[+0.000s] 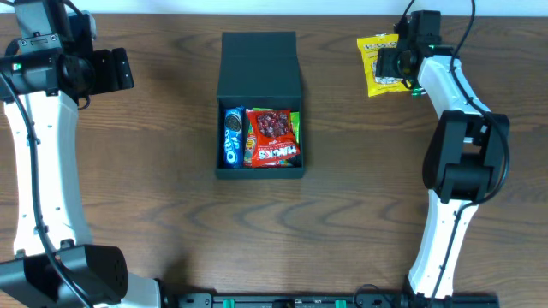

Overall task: Pack container
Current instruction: 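Grasp the yellow Hacks bag with the right gripper and lift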

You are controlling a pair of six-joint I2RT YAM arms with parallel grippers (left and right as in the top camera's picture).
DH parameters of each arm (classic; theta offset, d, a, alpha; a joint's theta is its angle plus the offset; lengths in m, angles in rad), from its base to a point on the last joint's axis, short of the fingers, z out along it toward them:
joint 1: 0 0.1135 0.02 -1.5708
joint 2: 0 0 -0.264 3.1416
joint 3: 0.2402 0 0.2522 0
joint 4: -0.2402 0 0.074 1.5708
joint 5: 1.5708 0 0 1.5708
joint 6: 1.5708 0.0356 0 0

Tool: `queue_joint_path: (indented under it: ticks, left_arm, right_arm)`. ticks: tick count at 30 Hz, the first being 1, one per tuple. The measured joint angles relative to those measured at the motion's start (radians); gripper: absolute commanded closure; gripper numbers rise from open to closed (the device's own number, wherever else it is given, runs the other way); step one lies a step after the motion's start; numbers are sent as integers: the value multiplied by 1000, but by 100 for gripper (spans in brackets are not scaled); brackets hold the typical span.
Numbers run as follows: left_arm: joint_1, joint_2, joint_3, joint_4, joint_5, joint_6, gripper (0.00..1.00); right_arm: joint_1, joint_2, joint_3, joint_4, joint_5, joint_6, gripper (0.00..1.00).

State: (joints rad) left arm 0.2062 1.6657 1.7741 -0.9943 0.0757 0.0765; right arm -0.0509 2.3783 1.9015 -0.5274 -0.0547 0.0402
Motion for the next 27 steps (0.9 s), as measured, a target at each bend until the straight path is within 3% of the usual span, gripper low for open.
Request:
queue_joint_path:
  ticks: [8, 13, 16, 22, 27]
  left_arm:
    - [0, 0, 0, 0, 0, 0, 5]
    - [0, 0, 0, 0, 0, 0, 5]
    - [0, 0, 0, 0, 0, 0, 5]
    - [0, 0, 0, 4, 0, 0, 5]
    - [0, 0, 0, 5, 0, 3, 5]
  right_arm:
    - [22, 9, 0, -29, 7, -1, 42]
    - [30, 11, 2, -43, 30, -2, 62]
    - [31, 11, 8, -51, 36, 0, 67]
    - [34, 11, 25, -60, 44, 23, 96]
    - [35, 12, 96, -161, 47, 63, 99]
